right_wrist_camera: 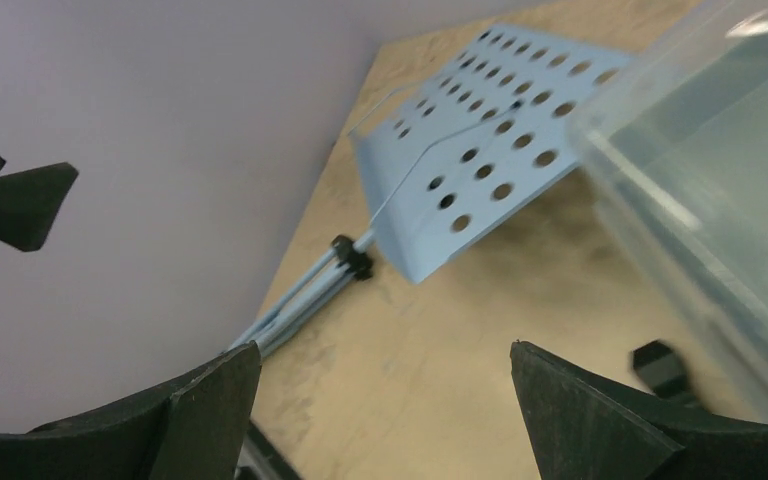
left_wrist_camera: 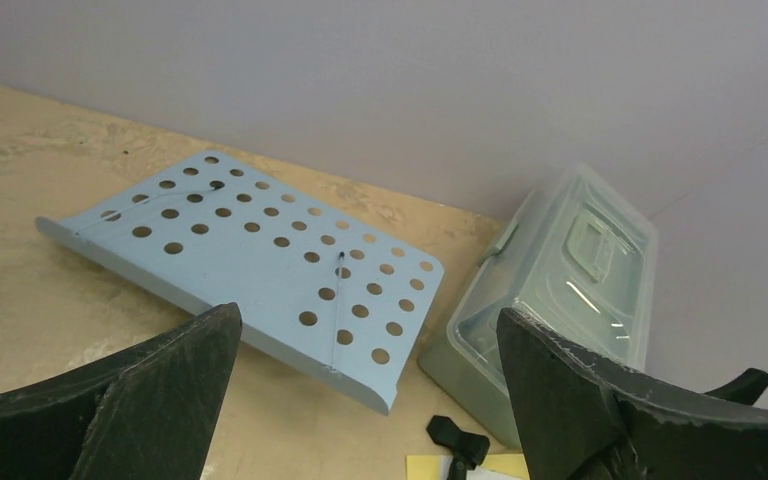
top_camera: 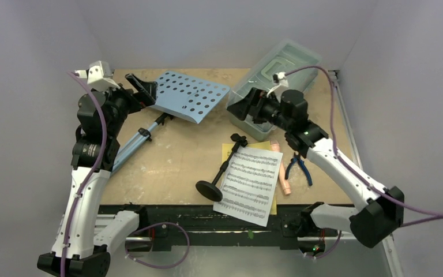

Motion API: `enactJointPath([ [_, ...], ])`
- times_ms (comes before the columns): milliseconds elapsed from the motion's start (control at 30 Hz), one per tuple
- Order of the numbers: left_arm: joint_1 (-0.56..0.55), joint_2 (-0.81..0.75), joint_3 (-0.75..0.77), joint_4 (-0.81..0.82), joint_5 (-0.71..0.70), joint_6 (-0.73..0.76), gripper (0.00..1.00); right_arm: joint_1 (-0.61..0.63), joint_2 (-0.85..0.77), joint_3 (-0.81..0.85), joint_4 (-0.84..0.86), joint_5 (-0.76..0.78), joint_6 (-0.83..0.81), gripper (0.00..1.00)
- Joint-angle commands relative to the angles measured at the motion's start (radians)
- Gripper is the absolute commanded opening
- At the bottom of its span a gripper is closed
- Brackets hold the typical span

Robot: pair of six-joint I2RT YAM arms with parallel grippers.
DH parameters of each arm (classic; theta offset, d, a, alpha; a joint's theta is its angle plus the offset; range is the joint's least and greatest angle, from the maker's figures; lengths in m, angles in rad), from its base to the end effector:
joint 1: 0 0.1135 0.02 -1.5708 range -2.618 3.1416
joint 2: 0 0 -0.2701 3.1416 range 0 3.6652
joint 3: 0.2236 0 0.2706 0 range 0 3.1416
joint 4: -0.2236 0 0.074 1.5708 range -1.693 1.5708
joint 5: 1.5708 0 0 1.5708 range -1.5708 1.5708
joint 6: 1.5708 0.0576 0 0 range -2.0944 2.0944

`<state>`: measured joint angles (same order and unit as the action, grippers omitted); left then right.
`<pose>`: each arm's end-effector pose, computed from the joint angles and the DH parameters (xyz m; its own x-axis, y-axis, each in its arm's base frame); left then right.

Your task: Set up the instrument practice props

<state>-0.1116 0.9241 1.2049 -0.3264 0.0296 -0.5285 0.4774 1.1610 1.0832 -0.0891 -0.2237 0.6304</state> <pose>0.2240 -0.0268 0.4538 -0.1101 -0.4948 -0.8620 0.0987 0.8575 -0.5049 0.2681 0.1531 0.3789 -0.4978 0.3896 -0.7748 -0.4319 0.6634 0.6111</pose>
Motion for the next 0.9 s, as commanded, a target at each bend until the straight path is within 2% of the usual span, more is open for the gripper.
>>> enactJointPath([
  [0, -0.002, -0.019, -0.027, -0.062, -0.116, 0.040, 1.00, 0.148, 0.085, -0.009, 0.282, 0.021, 0.325, 0.99],
  [200, -0.032, -0.027, -0.075, -0.142, -0.270, 0.070, 0.99, 0.335, 0.217, 0.014, 0.181, 0.442, 0.688, 0.99],
  [333, -0.059, -0.033, -0.110, -0.149, -0.300, 0.120, 0.98, 0.367, 0.331, 0.067, 0.143, 0.523, 0.831, 0.99],
  [433, -0.092, -0.038, -0.129, -0.149, -0.338, 0.152, 0.98, 0.370, 0.411, 0.111, 0.129, 0.558, 0.900, 0.89],
  [533, -0.131, -0.052, -0.161, -0.129, -0.378, 0.179, 0.98, 0.371, 0.485, 0.154, 0.135, 0.585, 0.925, 0.81],
  [667, -0.177, -0.078, -0.204, -0.113, -0.431, 0.192, 0.97, 0.371, 0.582, 0.250, 0.079, 0.624, 0.948, 0.77],
  [767, -0.196, -0.093, -0.220, -0.105, -0.431, 0.187, 0.97, 0.371, 0.646, 0.310, 0.040, 0.655, 0.970, 0.75],
  [867, -0.217, -0.107, -0.194, -0.130, -0.407, 0.168, 0.97, 0.373, 0.701, 0.362, 0.023, 0.679, 0.986, 0.68],
])
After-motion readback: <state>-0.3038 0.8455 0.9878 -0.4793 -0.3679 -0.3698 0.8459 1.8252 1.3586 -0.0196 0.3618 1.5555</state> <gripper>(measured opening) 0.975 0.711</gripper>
